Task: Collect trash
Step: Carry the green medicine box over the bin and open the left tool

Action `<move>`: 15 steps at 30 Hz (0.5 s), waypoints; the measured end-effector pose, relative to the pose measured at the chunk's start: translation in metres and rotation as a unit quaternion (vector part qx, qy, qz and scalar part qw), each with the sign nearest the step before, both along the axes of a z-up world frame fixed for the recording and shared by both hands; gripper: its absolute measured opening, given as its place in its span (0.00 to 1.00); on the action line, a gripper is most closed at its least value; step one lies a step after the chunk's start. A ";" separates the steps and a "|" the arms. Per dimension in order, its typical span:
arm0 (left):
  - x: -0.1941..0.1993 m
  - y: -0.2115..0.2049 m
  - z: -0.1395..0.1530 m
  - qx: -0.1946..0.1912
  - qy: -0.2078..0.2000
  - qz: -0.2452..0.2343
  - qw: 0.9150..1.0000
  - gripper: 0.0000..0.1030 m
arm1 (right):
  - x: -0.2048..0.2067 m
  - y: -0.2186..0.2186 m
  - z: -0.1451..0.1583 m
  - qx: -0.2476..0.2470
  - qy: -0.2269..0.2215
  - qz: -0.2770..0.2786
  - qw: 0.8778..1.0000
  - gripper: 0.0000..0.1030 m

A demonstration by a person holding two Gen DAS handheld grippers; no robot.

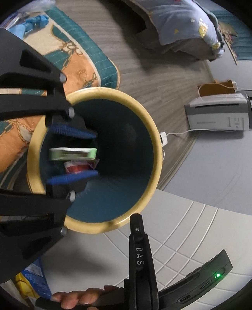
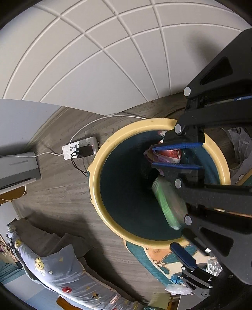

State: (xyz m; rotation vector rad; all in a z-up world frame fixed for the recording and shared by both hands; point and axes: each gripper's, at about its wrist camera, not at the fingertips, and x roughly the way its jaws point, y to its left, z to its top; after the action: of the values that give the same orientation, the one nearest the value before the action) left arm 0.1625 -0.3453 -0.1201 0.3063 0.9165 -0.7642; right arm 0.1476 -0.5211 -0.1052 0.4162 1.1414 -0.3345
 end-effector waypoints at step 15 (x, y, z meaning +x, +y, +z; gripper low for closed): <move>-0.005 0.089 0.046 0.000 -0.052 0.109 0.993 0.94 | 0.009 0.040 0.027 -0.026 -0.035 0.051 0.998 0.94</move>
State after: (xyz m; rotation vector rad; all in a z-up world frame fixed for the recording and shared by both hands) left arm 0.1577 -0.2567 -0.0745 0.2388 0.8358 -0.5415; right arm 0.1566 -0.4811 -0.0777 0.3201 1.0784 -0.2590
